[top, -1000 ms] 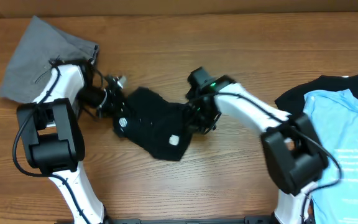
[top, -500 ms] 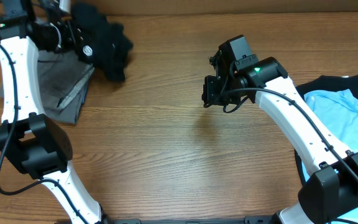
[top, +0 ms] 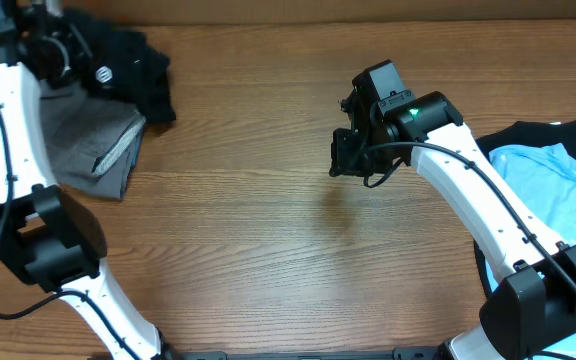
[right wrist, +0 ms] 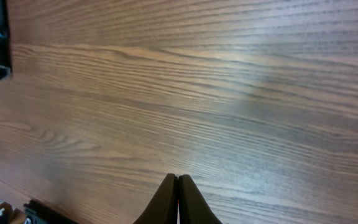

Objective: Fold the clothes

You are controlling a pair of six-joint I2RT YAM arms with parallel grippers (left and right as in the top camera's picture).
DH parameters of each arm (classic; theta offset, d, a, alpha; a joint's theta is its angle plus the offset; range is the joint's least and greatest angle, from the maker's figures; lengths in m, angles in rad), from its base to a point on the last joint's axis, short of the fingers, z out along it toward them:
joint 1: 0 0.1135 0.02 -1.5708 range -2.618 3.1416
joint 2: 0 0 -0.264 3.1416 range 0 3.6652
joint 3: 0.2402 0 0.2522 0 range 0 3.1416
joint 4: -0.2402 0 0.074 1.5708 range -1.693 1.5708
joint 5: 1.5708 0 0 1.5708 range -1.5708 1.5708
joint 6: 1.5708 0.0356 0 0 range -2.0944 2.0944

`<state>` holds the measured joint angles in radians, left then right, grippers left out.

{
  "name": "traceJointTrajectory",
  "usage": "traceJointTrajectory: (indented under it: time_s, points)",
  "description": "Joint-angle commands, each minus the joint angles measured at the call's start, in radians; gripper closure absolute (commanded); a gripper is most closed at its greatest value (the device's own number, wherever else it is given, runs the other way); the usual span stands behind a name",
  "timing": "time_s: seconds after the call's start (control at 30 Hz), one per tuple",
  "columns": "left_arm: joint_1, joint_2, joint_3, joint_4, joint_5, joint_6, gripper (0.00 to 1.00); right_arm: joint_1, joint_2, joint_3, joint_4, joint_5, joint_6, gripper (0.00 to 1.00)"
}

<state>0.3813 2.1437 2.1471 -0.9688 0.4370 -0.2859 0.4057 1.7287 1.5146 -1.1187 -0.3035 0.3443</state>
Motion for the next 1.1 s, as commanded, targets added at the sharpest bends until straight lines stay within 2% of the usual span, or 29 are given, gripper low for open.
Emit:
traceJointTrajectory:
  time_s: [0.0, 0.07, 0.1, 0.13, 0.17, 0.23, 0.37, 0.4, 0.57, 0.67, 0.77, 0.83, 0.87, 0.93, 1.07]
  points:
    - [0.069, 0.007, 0.026, -0.029, -0.109, -0.007, 0.96, -0.003, -0.006, 0.011, 0.002, 0.016, -0.005, 0.95]
    - [0.09, 0.012, 0.026, -0.056, -0.129, 0.017, 0.96, -0.003, -0.006, 0.011, 0.003, 0.016, -0.005, 0.95]
    - [0.1, 0.018, 0.026, -0.071, -0.156, 0.025, 0.91, -0.003, -0.006, 0.011, 0.003, 0.02, -0.005, 0.95]
    - [0.108, 0.024, 0.026, -0.084, -0.182, 0.028, 0.78, -0.003, -0.006, 0.011, 0.002, 0.023, -0.005, 0.95]
    - [0.114, 0.03, 0.026, -0.095, -0.206, 0.033, 0.55, -0.003, -0.006, 0.011, 0.002, 0.024, -0.005, 0.95]
    - [0.126, 0.043, 0.025, -0.128, -0.256, 0.065, 0.3, -0.003, -0.006, 0.011, -0.002, 0.023, -0.005, 0.95]
    - [0.157, 0.045, 0.03, -0.183, -0.322, 0.132, 0.19, -0.003, -0.006, 0.011, -0.014, 0.023, -0.005, 0.95]
    - [0.174, 0.041, 0.035, -0.206, -0.325, 0.146, 0.0, -0.003, -0.006, 0.011, -0.02, 0.023, -0.005, 0.95]
    - [0.26, 0.019, 0.083, -0.285, -0.275, 0.148, 0.0, -0.003, -0.006, 0.011, -0.032, 0.024, -0.005, 0.95]
    - [0.311, 0.008, 0.142, -0.33, -0.147, 0.167, 0.0, -0.003, -0.006, 0.011, -0.037, 0.042, -0.005, 0.95]
    - [0.334, -0.001, 0.186, -0.38, 0.059, 0.254, 0.01, -0.003, -0.006, 0.011, -0.04, 0.057, -0.006, 0.95]
    - [0.329, -0.007, 0.196, -0.421, 0.183, 0.348, 0.09, -0.003, -0.01, 0.013, -0.04, 0.057, -0.005, 0.95]
    - [0.318, -0.011, 0.202, -0.452, 0.231, 0.405, 0.09, -0.003, -0.016, 0.013, -0.038, 0.057, -0.005, 0.95]
    - [0.29, -0.024, 0.211, -0.506, 0.256, 0.484, 0.0, -0.003, -0.037, 0.014, -0.035, 0.059, -0.005, 0.95]
    - [0.214, -0.094, 0.22, -0.583, 0.254, 0.589, 0.0, -0.003, -0.108, 0.047, -0.043, 0.11, -0.01, 0.94]
